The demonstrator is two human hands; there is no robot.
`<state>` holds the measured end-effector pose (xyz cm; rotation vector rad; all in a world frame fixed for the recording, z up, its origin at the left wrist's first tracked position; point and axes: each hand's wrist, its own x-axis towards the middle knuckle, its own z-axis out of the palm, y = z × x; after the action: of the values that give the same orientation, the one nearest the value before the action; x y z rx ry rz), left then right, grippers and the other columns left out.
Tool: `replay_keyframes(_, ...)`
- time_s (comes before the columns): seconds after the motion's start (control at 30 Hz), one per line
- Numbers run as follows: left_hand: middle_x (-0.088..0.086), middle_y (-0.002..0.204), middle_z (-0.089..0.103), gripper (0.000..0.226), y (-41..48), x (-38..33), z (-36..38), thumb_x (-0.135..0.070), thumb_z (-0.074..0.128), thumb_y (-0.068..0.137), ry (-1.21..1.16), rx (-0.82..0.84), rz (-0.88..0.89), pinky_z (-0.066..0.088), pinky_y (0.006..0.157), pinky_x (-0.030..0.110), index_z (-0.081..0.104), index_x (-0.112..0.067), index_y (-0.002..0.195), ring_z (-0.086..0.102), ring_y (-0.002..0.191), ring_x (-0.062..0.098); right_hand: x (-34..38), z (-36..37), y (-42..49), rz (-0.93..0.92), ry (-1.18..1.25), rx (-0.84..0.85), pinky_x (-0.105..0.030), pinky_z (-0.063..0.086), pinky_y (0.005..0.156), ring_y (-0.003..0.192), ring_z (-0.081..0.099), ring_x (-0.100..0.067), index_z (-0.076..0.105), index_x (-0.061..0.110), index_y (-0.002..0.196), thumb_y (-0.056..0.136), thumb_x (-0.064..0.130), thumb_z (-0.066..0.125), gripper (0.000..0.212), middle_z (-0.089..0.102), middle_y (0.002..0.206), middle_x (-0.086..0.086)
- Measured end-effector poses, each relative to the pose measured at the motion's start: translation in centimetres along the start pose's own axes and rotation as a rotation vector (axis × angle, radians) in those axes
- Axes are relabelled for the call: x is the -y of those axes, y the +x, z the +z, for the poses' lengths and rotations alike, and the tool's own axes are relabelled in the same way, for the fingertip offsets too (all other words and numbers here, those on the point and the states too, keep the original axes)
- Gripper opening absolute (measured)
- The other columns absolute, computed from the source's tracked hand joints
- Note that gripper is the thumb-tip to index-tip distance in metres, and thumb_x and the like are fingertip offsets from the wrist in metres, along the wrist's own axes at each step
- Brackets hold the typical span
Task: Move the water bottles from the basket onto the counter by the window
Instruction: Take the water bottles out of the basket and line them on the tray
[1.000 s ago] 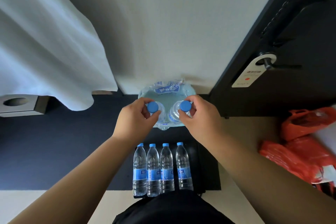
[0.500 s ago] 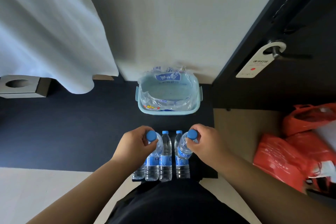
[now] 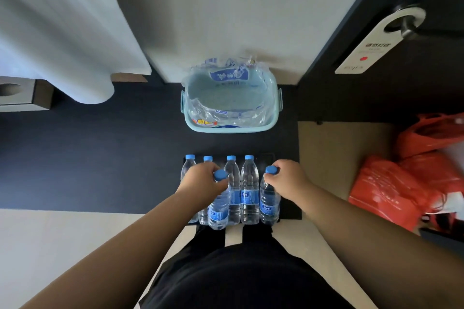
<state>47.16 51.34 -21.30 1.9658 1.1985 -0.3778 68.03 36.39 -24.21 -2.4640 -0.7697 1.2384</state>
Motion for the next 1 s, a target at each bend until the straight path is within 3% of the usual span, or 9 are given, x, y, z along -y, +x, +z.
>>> replay_keyframes(0.1, -0.011, 0.059, 0.057, 0.019, 1.5, -0.4, 0.3, -0.039, 0.069, 0.079, 0.024, -0.018, -0.038, 0.034, 0.045, 0.019, 0.056, -0.031, 0.067, 0.054, 0.051, 0.002, 0.4, 0.9, 1.7, 0.053, -0.016, 0.026, -0.030, 0.050, 0.056, 0.065, 0.066, -0.015, 0.066, 0.021, 0.084, 0.083, 0.031, 0.070, 0.011, 0.068, 0.075, 0.002)
replay_keyframes(0.2, -0.010, 0.065, 0.063, 0.015, 3.2, -0.6, 0.6, -0.046, 0.066, 0.081, 0.029, -0.022, -0.080, 0.044, 0.048, 0.022, 0.060, -0.033, 0.075, 0.060, 0.057, 0.005, 0.8, 1.8, 3.2, 0.100, -0.060, 0.043, -0.037, 0.055, 0.059, 0.067, 0.068, -0.020, 0.064, 0.019, 0.091, 0.087, 0.037, 0.066, 0.018, 0.068, 0.081, -0.002)
replay_keyframes(0.37, -0.010, 0.066, 0.071, 0.026, 5.9, -0.4, 0.9, -0.058, 0.061, 0.078, 0.052, -0.031, -0.124, 0.061, 0.056, 0.032, 0.063, -0.033, 0.082, 0.069, 0.059, 0.011, 0.5, 3.0, 5.1, 0.158, -0.109, 0.000, -0.029, 0.044, 0.051, 0.067, 0.066, -0.019, 0.064, 0.018, 0.102, 0.089, 0.041, 0.060, 0.026, 0.067, 0.084, -0.001)
replay_keyframes(0.67, -0.008, 0.065, 0.065, 0.033, 9.2, 2.5, 2.3, -0.061, 0.058, 0.082, 0.077, -0.130, -0.209, 0.043, 0.047, 0.023, 0.065, -0.029, 0.081, 0.064, 0.056, 0.012, -1.1, 5.1, 8.4, 0.328, 0.026, -0.125, -0.024, 0.033, 0.044, 0.055, 0.055, -0.007, 0.068, 0.019, 0.120, 0.094, 0.048, 0.063, 0.039, 0.061, 0.074, 0.008)
replay_keyframes(0.73, -0.007, 0.065, 0.065, 0.035, 9.8, 3.1, 2.8, -0.061, 0.058, 0.082, 0.091, -0.129, -0.221, 0.046, 0.048, 0.024, 0.064, -0.027, 0.080, 0.064, 0.056, 0.013, -1.2, 5.5, 8.9, 0.323, 0.028, -0.117, -0.024, 0.038, 0.047, 0.059, 0.062, -0.011, 0.068, 0.020, 0.123, 0.096, 0.044, 0.059, 0.037, 0.067, 0.078, 0.006)
replay_keyframes(0.8, -0.007, 0.064, 0.064, 0.036, 10.4, 3.7, 3.3, -0.063, 0.058, 0.082, 0.114, -0.128, -0.233, 0.046, 0.048, 0.024, 0.062, -0.027, 0.079, 0.064, 0.054, 0.013, -1.4, 5.8, 9.2, 0.331, 0.051, -0.100, -0.026, 0.046, 0.064, 0.087, 0.071, -0.020, 0.063, 0.020, 0.133, 0.099, 0.038, 0.055, 0.040, 0.074, 0.107, -0.001)
replay_keyframes(0.87, -0.008, 0.064, 0.063, 0.037, 10.7, 4.3, 3.9, -0.064, 0.056, 0.083, 0.143, -0.124, -0.237, 0.042, 0.047, 0.023, 0.061, -0.027, 0.081, 0.063, 0.053, 0.013, -1.5, 6.2, 9.1, 0.333, 0.061, -0.108, -0.029, 0.046, 0.074, 0.107, 0.068, -0.026, 0.056, 0.020, 0.143, 0.099, 0.036, 0.055, 0.047, 0.067, 0.132, -0.005)
replay_keyframes(1.0, -0.009, 0.073, 0.066, 0.041, 10.7, 5.4, 4.8, -0.065, 0.051, 0.087, 0.182, -0.108, -0.243, 0.051, 0.056, 0.028, 0.063, -0.028, 0.100, 0.064, 0.065, 0.016, -1.2, 7.0, 8.0, 0.299, 0.036, -0.102, -0.035, 0.058, 0.065, 0.084, 0.071, -0.026, 0.047, 0.021, 0.146, 0.097, 0.037, 0.055, 0.052, 0.069, 0.115, -0.007)
